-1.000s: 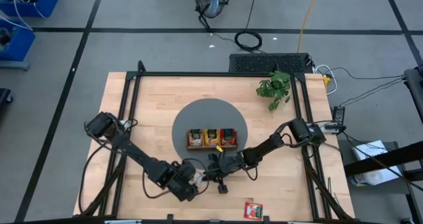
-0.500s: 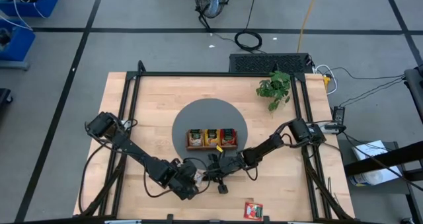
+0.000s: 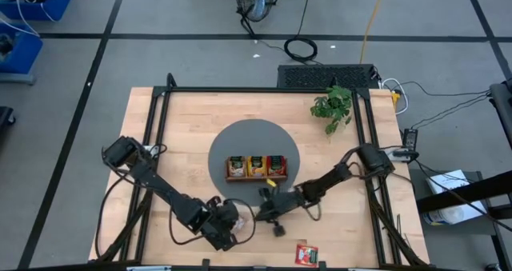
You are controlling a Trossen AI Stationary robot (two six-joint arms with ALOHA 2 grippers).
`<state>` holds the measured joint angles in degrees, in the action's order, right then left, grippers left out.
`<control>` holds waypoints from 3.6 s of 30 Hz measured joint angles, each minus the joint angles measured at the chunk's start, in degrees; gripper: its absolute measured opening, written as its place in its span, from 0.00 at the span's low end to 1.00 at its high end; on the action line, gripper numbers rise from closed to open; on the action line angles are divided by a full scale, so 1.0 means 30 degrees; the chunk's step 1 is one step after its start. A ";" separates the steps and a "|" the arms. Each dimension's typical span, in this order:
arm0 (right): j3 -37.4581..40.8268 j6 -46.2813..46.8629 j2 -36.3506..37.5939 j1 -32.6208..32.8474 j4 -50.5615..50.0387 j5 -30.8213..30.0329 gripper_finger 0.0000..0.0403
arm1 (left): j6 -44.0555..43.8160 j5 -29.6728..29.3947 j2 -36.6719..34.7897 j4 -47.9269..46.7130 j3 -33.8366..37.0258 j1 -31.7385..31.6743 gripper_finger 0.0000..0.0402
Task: Pick & Place Tea
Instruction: Put the brown tea bag into the left section of the wooden organizer
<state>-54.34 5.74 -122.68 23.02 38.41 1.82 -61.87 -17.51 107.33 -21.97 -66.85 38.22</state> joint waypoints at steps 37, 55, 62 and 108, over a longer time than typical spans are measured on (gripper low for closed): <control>0.0491 0.3946 0.5764 -0.1244 0.1275 0.3467 0.47 | 0.7313 -0.5498 0.1355 0.0281 -0.2907 0.0342 0.01; -0.1778 0.4582 0.3552 -0.1790 -0.0165 0.3985 0.45 | 0.7731 -0.5546 0.1355 0.0185 -0.2914 0.0000 0.01; -0.2096 0.3743 0.3131 -0.1788 -0.0335 0.3978 0.31 | 0.7722 -0.5532 0.1355 0.0084 -0.2914 0.0014 0.01; -0.1698 -0.0259 0.3165 -0.4132 0.3220 0.2674 0.00 | -0.1593 -1.1684 0.1355 -0.5803 -0.2914 0.6007 0.06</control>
<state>-59.43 4.96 -113.19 10.62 48.07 9.85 -66.65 -52.56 111.39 -39.38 -75.59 56.24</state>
